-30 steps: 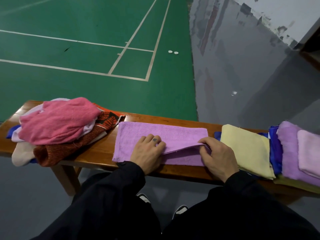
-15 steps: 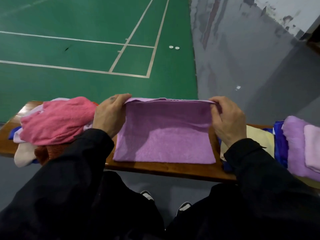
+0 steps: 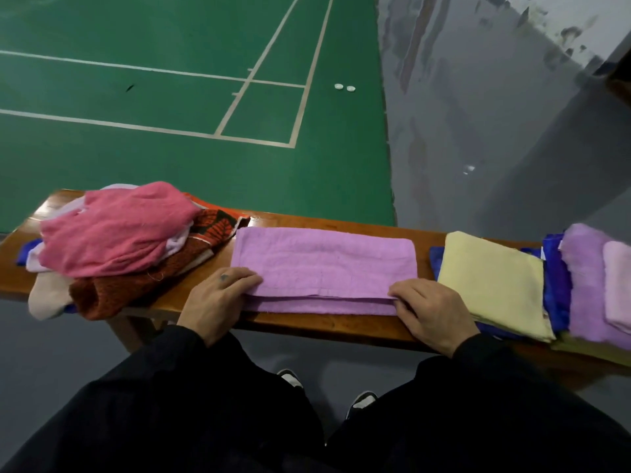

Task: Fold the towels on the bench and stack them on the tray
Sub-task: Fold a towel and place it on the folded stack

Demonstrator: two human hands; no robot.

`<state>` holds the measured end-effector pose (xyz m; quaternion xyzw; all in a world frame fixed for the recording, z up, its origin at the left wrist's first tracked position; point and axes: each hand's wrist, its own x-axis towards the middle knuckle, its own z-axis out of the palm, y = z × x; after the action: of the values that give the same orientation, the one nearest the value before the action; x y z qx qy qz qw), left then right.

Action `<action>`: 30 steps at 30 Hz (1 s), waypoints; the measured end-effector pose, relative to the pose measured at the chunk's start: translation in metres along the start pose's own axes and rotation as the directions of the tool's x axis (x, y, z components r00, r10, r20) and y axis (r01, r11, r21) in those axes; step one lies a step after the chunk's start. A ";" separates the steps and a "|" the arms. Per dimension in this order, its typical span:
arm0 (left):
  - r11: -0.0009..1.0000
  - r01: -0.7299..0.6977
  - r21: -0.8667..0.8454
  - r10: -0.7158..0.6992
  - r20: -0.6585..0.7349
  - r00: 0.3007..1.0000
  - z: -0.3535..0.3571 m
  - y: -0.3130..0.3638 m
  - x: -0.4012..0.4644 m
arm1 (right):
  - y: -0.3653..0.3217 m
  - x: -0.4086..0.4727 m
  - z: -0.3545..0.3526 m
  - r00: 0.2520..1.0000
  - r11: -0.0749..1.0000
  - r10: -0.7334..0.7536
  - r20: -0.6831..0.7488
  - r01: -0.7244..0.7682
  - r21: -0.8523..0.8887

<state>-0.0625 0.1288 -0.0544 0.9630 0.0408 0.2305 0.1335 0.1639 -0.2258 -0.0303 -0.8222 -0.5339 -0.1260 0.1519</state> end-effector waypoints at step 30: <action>0.920 0.246 0.304 -0.359 0.408 0.839 0.063 0.074 0.092 | -0.062 0.109 0.057 0.816 0.913 0.406 0.412 -0.384 -0.138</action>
<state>0.0492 0.0552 -0.0478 0.9799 0.1884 -0.0330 0.0569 0.1535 -0.0883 -0.0355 -0.9255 -0.3687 0.0808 0.0325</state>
